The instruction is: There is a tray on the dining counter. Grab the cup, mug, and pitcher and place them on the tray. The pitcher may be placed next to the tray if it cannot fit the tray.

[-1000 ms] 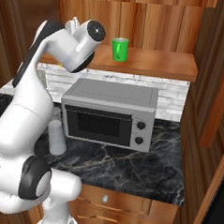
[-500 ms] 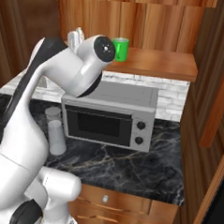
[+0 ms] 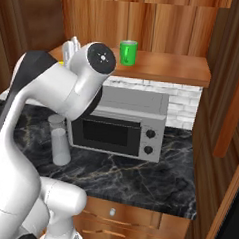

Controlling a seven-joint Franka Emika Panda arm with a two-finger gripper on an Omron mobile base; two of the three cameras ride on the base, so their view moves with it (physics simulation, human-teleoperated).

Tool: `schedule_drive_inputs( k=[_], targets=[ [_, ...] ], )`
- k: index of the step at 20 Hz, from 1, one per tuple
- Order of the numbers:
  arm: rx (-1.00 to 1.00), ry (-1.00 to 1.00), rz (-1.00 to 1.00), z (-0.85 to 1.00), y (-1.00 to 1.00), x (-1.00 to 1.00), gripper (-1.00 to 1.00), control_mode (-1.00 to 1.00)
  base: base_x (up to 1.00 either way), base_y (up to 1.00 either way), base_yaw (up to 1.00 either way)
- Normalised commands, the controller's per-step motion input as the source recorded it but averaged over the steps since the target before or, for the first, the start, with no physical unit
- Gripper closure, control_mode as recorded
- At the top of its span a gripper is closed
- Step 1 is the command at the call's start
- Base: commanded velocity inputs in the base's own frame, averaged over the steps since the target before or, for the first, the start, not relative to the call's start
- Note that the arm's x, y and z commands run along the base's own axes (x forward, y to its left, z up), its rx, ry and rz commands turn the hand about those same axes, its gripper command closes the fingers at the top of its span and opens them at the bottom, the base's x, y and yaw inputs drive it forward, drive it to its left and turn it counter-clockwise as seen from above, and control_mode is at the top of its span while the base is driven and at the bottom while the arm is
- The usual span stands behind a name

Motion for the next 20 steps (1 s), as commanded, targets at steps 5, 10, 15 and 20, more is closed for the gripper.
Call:
schedule_drive_inputs(
  k=[5,10,15,20],
  targets=[
    [0.00,0.01,0.00,0.00,0.00,-0.21,1.00,-1.00,0.00,0.00,0.00],
    [0.00,0.00,0.00,0.00,0.00,-0.21,1.00,-1.00,0.00,0.00,0.00],
    [0.00,0.00,0.00,0.00,0.00,-0.14,1.00,-1.00,0.00,0.00,0.00],
    [0.00,0.00,0.00,0.00,0.00,0.00,1.00,-1.00,0.00,0.00,0.00]
  ],
)
